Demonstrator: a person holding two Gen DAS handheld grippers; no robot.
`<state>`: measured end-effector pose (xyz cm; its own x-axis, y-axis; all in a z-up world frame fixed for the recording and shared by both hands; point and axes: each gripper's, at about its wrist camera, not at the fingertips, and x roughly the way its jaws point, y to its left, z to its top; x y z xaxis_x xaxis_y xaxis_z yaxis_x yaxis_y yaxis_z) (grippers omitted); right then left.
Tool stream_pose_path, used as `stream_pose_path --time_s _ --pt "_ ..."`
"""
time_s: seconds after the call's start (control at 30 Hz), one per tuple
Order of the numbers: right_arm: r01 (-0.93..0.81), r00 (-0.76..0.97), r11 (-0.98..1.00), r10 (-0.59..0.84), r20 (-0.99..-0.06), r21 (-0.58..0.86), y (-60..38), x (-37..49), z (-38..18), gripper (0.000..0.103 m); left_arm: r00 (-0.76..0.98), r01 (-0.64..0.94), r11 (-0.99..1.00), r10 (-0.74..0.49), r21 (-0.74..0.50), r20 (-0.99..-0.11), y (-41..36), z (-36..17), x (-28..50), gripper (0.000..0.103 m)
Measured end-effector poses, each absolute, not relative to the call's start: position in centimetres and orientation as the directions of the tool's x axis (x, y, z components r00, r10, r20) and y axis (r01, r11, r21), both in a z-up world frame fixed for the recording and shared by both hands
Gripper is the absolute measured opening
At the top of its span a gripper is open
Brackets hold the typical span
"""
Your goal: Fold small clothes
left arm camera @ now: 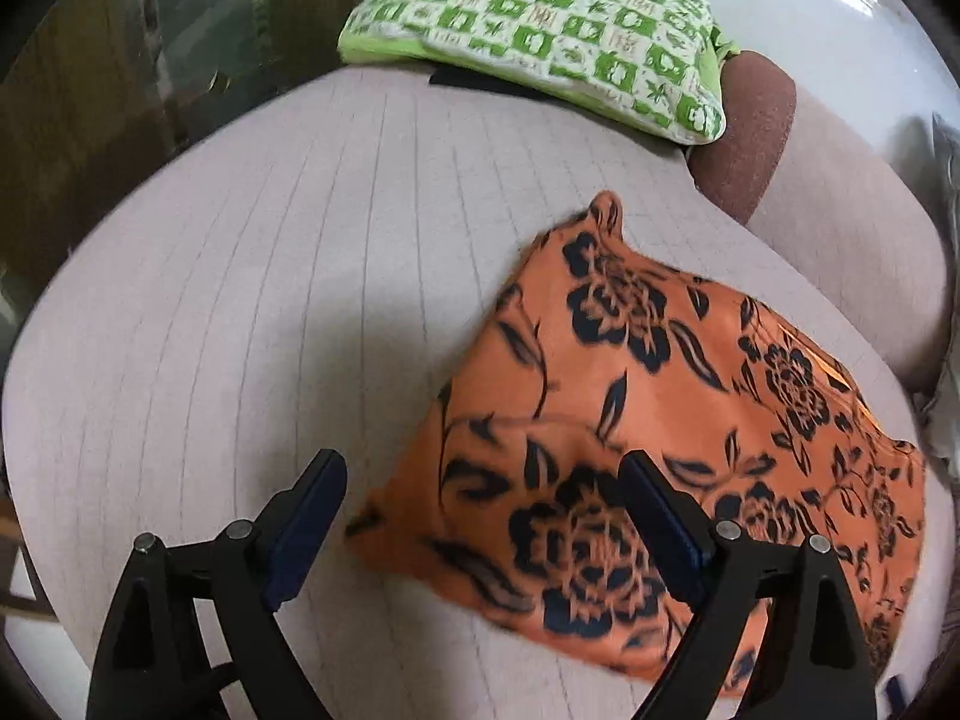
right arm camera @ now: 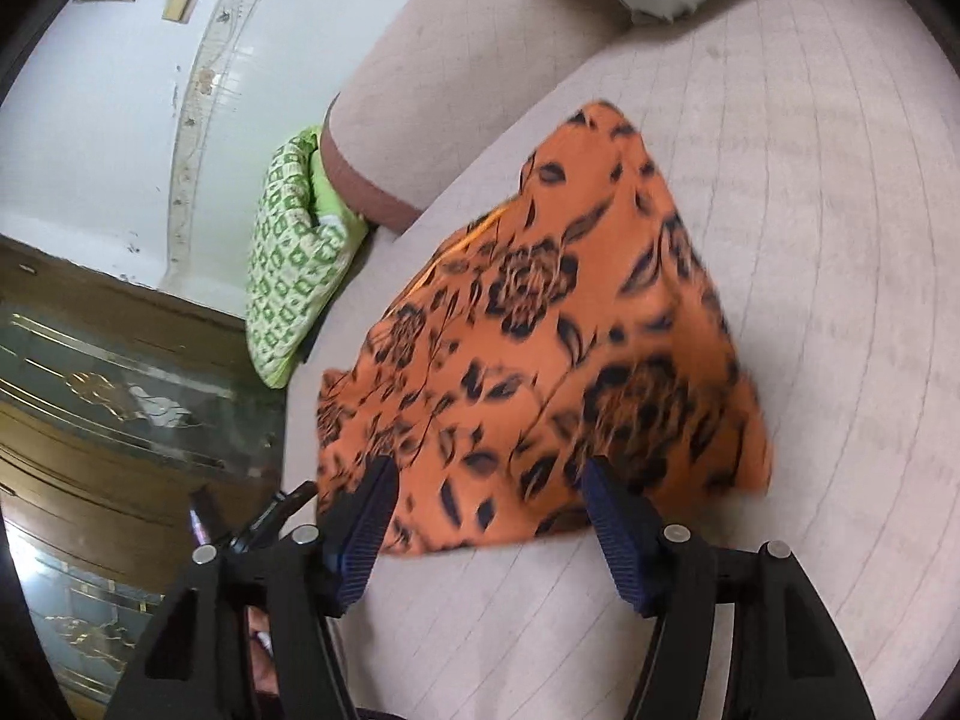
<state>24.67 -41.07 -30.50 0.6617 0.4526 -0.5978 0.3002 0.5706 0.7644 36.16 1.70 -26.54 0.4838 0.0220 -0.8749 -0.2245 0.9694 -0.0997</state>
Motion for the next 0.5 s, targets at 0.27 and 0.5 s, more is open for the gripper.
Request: stream_pose_path --time_s 0.27,0.5 --pt "0.368 0.617 0.493 0.505 -0.604 0.788 -38.1 22.0 -33.9 0.067 0.404 -0.229 0.958 -0.068 -0.173 -0.912 3.0 -28.9 32.5 0.093" --pt "0.415 0.62 0.431 0.511 -0.596 0.801 -37.1 21.5 -36.1 0.067 0.393 -0.23 0.914 -0.228 -0.336 -0.891 3.6 -30.0 31.7 0.093"
